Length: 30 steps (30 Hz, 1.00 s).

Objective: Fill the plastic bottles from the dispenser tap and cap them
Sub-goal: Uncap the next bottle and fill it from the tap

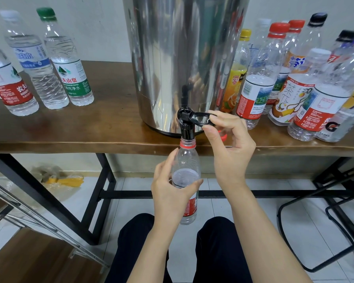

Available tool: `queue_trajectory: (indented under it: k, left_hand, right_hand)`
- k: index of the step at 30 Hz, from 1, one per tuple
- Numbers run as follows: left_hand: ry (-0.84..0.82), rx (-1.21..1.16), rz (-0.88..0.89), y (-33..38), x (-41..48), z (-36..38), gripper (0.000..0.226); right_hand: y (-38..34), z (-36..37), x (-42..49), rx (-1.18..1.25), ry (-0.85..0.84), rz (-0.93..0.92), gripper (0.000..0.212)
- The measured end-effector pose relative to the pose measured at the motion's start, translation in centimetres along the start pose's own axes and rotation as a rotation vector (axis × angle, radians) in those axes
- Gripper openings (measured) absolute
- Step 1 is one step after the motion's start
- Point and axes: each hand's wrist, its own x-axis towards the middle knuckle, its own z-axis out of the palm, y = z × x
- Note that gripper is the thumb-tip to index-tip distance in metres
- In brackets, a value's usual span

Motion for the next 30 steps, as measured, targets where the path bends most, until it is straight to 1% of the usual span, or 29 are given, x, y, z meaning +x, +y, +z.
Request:
queue_trajectory:
  k: [15, 30]
  left_hand:
    - [0.000, 0.030, 0.003, -0.15, 0.01, -0.07, 0.089]
    - [0.001, -0.004, -0.027, -0.01, -0.14, 0.03, 0.091]
  right_hand:
    - [0.11, 0.09, -0.01, 0.002, 0.007, -0.004, 0.019]
    - [0.02, -0.02, 0.02, -0.009, -0.002, 0.002, 0.019]
